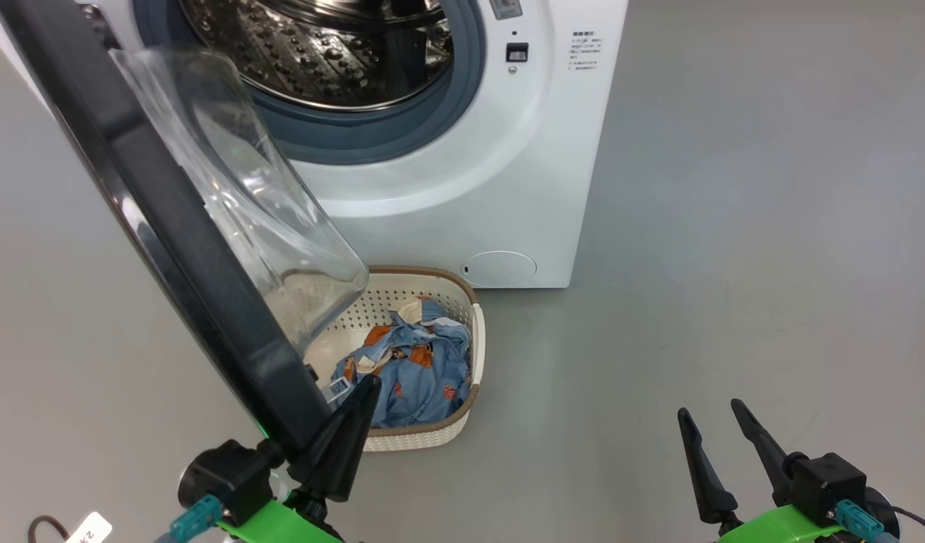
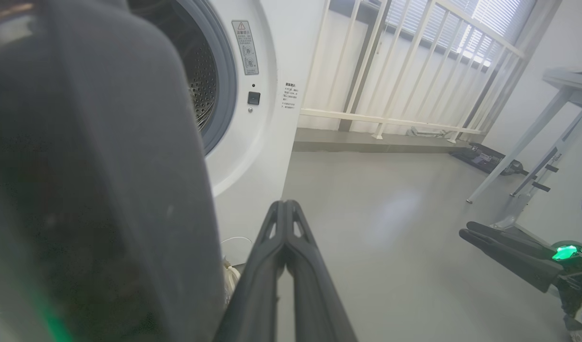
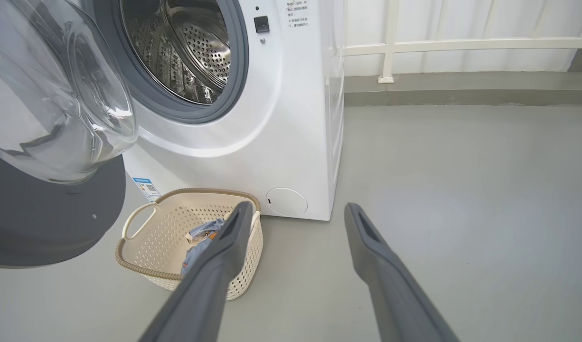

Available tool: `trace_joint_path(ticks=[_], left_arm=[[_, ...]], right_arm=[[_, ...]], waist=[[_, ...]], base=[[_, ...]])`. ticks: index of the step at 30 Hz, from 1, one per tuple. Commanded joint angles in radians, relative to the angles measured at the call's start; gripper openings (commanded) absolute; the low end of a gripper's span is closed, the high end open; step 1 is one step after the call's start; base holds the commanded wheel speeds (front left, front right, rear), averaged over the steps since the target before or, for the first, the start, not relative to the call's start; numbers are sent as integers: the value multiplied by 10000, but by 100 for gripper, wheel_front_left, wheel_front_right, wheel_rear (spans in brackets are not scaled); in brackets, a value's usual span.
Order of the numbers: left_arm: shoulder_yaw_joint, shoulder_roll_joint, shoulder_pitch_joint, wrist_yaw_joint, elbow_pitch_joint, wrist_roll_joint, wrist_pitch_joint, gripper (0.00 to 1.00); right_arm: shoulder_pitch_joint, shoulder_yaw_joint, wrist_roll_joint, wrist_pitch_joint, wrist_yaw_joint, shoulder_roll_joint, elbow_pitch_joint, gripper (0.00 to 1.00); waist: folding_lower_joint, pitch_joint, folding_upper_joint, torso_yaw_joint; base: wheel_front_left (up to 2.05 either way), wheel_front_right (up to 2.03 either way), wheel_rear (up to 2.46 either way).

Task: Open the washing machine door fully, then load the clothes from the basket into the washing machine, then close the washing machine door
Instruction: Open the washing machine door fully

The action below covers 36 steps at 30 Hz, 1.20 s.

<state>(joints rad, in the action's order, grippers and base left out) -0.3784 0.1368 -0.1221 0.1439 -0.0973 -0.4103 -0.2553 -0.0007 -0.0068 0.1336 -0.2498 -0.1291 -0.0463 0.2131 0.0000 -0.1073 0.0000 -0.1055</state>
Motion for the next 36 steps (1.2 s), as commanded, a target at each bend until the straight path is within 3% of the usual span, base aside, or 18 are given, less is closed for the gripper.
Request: trace_joint_path(ticks=[1, 19, 36], left_arm=[[640, 223, -137, -132, 130, 7, -65, 0], [1176, 37, 238, -132, 387, 146, -65, 0], [1402, -13, 819, -141, 1030, 196, -65, 0]], right_arm=[[-257, 302, 22, -120, -16, -39, -176, 100], [-300, 300, 33, -120, -16, -39, -136, 100], [-425, 312, 47, -120, -16, -39, -2, 100]], waist=[[0, 21, 0, -83], [0, -107, 0, -372], [0, -224, 0, -1134]], base=[[0, 0, 0], [0, 0, 0], [0, 0, 0]])
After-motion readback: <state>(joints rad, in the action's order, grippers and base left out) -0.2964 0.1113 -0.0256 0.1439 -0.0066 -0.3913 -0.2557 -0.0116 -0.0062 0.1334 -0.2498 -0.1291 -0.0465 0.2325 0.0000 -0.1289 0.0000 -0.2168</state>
